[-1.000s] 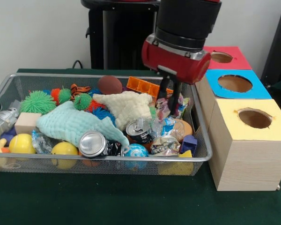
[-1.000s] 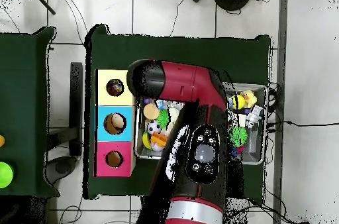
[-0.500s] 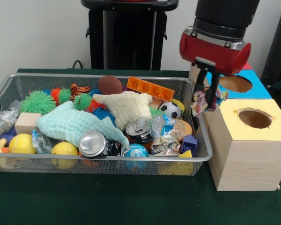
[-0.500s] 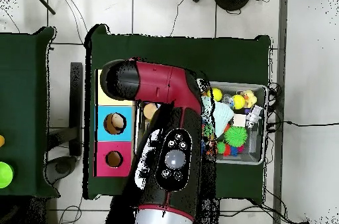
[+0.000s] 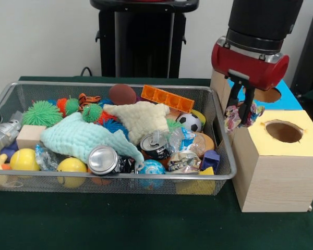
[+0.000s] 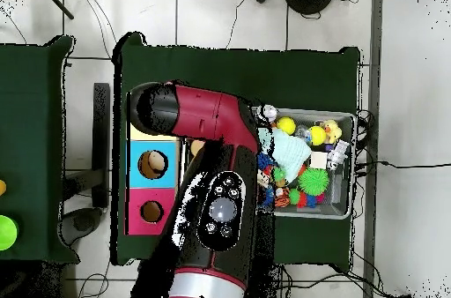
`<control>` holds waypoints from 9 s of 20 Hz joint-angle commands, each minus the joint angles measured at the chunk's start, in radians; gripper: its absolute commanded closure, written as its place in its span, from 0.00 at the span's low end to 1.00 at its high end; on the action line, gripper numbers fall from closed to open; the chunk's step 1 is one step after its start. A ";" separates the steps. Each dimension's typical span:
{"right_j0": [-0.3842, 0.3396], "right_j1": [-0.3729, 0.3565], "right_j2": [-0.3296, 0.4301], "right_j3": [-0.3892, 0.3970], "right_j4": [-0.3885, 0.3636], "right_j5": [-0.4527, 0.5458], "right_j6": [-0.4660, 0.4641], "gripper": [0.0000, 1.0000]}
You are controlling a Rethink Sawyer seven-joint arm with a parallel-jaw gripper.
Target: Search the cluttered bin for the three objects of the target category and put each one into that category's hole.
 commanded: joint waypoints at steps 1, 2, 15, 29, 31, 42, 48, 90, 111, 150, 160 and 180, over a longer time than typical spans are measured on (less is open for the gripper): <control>-0.011 0.046 0.022 0.105 0.045 -0.020 0.249 1.00; -0.010 0.047 0.021 0.105 0.049 -0.020 0.248 1.00; -0.001 0.065 0.018 0.105 0.098 -0.026 0.251 1.00; 0.034 0.085 0.008 0.109 0.147 -0.023 0.265 1.00; 0.041 0.093 0.018 0.107 0.167 -0.023 0.276 1.00; 0.049 0.096 0.068 0.189 0.257 -0.076 0.244 1.00; 0.072 0.099 0.068 0.238 0.280 -0.109 0.233 1.00; 0.153 0.192 0.066 0.242 0.394 -0.177 0.210 1.00; 0.127 0.232 0.055 0.223 0.380 -0.218 0.170 1.00; 0.168 0.197 -0.045 0.177 0.347 -0.033 0.183 1.00; 0.128 0.057 -0.073 0.213 0.297 0.102 0.100 1.00; 0.035 -0.141 -0.100 0.199 0.124 0.209 -0.066 1.00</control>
